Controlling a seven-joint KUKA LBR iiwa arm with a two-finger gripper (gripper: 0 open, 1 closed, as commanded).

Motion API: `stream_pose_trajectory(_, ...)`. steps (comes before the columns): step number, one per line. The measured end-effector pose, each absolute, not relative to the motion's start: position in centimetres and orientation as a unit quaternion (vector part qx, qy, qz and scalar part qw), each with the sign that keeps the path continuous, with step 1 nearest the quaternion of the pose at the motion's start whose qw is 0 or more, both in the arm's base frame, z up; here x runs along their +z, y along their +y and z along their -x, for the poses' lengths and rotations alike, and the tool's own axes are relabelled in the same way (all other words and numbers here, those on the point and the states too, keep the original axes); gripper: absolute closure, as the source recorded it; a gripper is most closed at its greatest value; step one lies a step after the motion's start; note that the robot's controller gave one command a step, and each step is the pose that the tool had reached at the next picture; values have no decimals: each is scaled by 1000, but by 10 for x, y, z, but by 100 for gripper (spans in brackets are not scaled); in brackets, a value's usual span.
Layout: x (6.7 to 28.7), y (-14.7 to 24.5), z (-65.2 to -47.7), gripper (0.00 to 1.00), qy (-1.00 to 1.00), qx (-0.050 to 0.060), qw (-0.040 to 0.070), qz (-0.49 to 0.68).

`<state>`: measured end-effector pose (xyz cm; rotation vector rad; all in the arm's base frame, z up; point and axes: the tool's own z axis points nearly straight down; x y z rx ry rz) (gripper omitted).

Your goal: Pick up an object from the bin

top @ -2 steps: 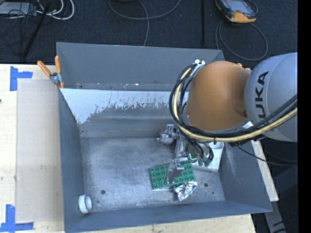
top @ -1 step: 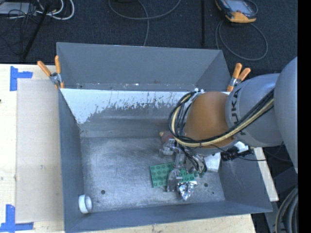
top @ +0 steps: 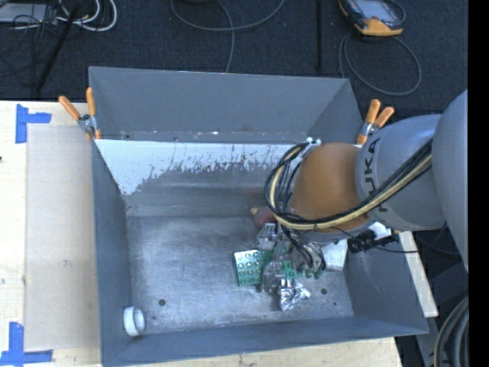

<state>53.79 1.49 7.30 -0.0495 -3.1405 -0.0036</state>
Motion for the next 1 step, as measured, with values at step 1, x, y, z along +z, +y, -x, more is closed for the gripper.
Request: stream_pose_trajectory(1, 255, 16, -547, 100, -999, 0, -5, -40)
